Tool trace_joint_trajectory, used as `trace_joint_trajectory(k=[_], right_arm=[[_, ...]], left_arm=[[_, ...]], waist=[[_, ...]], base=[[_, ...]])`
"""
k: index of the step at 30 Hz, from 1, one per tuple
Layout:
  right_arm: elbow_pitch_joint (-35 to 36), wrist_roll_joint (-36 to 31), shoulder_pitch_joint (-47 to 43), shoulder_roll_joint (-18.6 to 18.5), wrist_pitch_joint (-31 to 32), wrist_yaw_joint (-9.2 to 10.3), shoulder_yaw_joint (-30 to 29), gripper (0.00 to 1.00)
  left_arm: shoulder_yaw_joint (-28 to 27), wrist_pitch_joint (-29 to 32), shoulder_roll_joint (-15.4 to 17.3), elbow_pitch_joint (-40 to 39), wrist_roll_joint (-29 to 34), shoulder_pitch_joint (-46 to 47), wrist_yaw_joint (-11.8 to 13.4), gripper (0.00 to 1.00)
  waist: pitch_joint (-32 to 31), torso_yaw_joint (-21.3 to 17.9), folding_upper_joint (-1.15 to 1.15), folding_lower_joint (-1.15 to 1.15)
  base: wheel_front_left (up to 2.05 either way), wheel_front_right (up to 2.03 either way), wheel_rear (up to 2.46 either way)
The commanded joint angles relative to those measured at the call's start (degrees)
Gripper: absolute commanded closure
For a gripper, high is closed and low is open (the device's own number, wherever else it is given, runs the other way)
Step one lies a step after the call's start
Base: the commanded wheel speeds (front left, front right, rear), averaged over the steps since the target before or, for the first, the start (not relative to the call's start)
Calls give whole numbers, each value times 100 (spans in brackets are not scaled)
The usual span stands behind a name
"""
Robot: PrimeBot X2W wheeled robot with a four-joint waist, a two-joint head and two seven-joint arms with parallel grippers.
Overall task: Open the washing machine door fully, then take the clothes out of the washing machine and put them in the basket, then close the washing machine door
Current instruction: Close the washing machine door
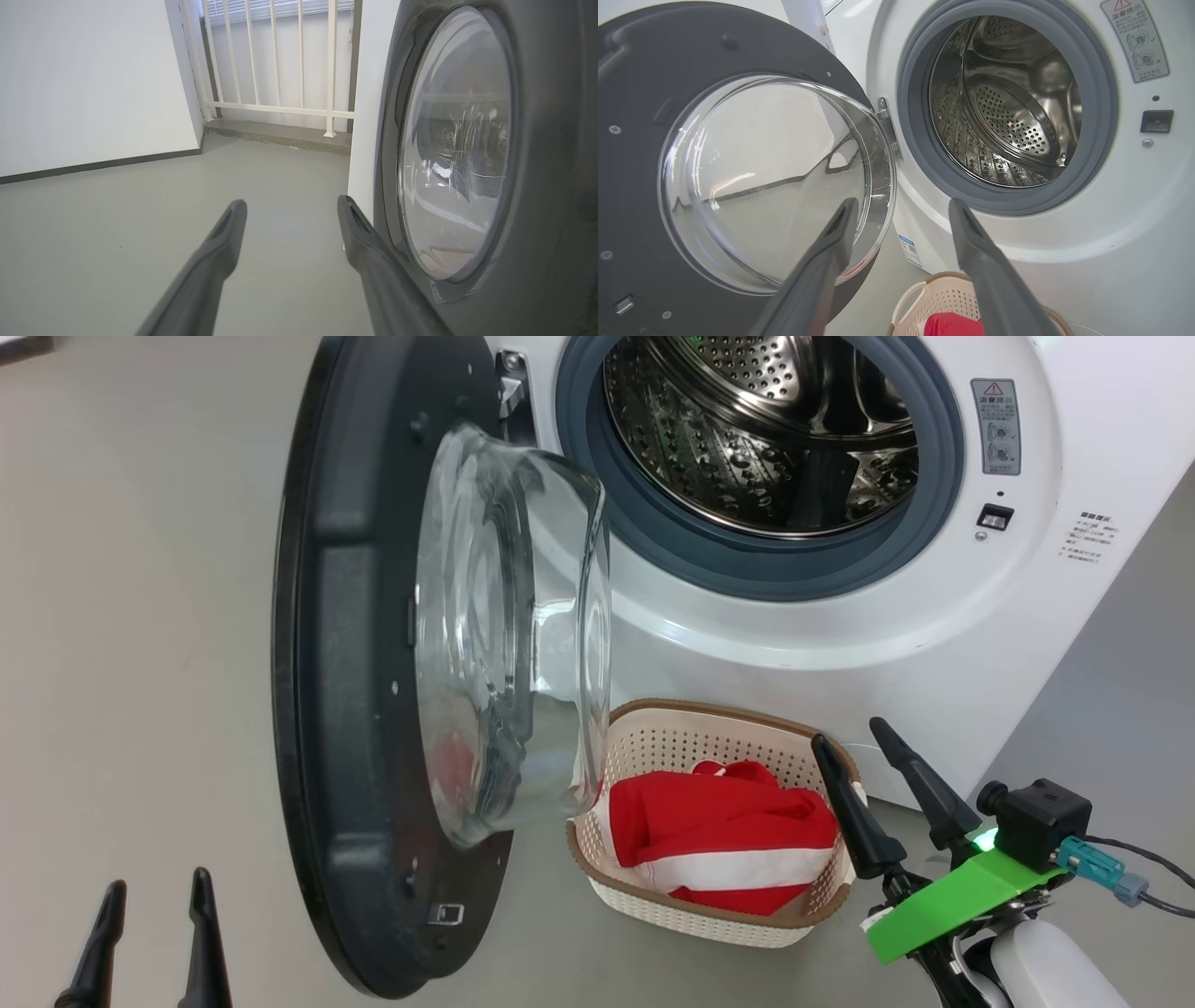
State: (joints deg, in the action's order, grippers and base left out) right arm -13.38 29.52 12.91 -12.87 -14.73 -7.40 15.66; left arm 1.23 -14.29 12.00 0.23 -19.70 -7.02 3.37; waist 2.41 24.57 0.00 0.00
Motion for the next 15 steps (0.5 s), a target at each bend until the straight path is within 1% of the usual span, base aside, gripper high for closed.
trace_joint_trajectory(k=[1,9,15], right_arm=[[132,119,5,-5,-27,-9,79,0],[134,109,-12,10,-27,-9,50,0],[130,108,-3,15,-27,-9,44,0]], left_arm=[[-219,-66,72,-134,70,151,72,0],[-217,-62,90,-144,52,182,71,0],[-305,76,251,-279,-45,284,24,0]], waist=[[6,4,0,0],[-4,39,0,0],[-27,47,0,0]], base=[[0,0,0],[0,0,0],[0,0,0]])
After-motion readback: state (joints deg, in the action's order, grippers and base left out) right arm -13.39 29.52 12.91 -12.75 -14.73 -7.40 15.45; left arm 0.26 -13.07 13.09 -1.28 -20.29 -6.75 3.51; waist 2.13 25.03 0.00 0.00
